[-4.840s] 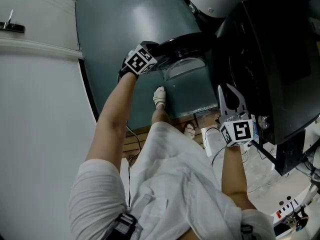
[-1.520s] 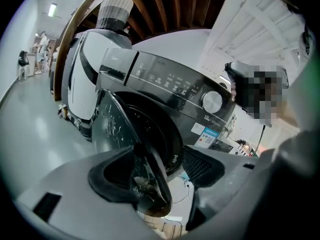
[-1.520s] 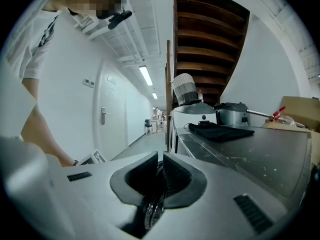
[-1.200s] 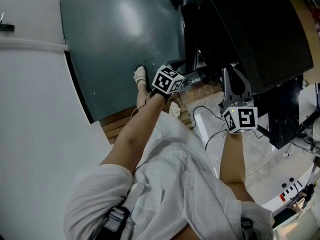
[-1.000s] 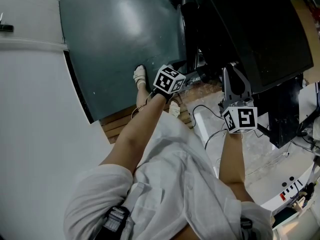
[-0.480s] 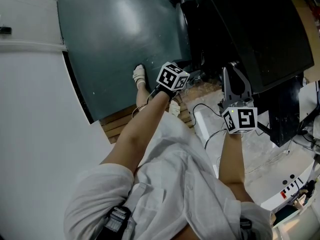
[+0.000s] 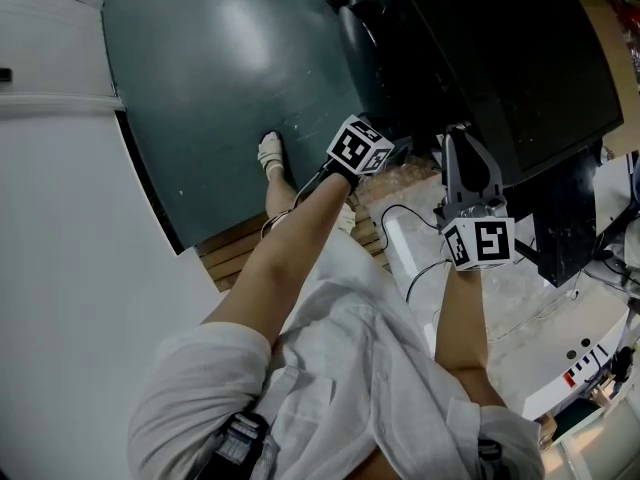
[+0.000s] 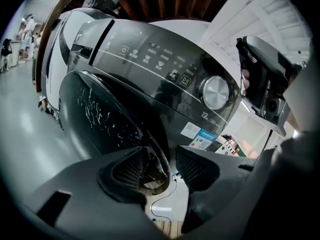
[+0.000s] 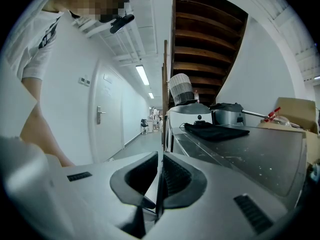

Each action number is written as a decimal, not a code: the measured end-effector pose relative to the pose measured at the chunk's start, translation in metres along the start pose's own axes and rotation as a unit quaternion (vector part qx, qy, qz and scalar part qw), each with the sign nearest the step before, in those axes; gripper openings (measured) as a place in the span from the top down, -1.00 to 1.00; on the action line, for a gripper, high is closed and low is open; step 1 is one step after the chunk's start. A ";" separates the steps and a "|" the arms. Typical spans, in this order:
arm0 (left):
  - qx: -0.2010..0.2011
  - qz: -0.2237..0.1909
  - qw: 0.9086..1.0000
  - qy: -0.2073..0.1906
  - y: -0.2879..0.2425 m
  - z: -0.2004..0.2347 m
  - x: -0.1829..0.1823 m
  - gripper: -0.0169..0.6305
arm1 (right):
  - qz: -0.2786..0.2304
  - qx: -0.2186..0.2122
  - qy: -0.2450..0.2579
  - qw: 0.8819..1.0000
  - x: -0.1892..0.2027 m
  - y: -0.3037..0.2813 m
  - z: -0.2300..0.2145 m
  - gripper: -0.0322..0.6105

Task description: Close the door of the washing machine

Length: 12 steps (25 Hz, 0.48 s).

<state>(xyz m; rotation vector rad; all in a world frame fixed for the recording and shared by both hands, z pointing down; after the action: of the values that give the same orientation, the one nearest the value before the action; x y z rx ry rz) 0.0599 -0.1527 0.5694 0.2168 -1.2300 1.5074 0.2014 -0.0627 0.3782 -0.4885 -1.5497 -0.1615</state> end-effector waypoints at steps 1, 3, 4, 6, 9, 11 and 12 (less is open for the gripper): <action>0.001 -0.001 1.000 -0.004 -0.004 -0.001 -0.002 0.30 | 0.000 0.000 0.000 1.000 0.001 0.000 0.000 0.79; 0.002 -0.002 1.000 -0.013 -0.010 -0.002 -0.005 0.27 | 0.002 0.002 0.000 1.000 0.001 0.000 0.000 0.79; 0.001 -0.001 1.000 -0.017 -0.012 -0.002 -0.006 0.26 | 0.002 0.003 0.000 1.000 0.001 0.000 0.000 0.79; -0.003 0.002 1.000 -0.022 -0.014 0.000 -0.008 0.26 | 0.004 0.004 0.000 1.000 0.001 0.000 0.000 0.79; -0.004 0.002 1.000 -0.019 -0.016 0.002 -0.009 0.27 | 0.006 0.004 0.000 1.000 0.003 -0.001 0.000 0.79; -0.006 0.002 1.000 -0.020 -0.016 0.001 -0.010 0.27 | 0.007 0.004 0.001 1.000 0.003 -0.002 0.000 0.79; -0.008 0.003 1.000 -0.022 -0.017 0.001 -0.010 0.28 | 0.008 0.003 0.002 1.000 0.004 -0.002 0.000 0.79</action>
<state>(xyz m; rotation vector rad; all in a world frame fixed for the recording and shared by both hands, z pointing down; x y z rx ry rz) 0.0763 -0.1627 0.5723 0.2374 -1.2785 1.5044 0.2006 -0.0642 0.3822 -0.4949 -1.5423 -0.1454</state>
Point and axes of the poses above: the fingertips, and each gripper's own axes: y backward along the fingers, z to its left, x out of its underside, the point moved 10 cm from there along y, backward along the fingers, and after that the axes turned 2 degrees about -y, right-handed, at the moved point
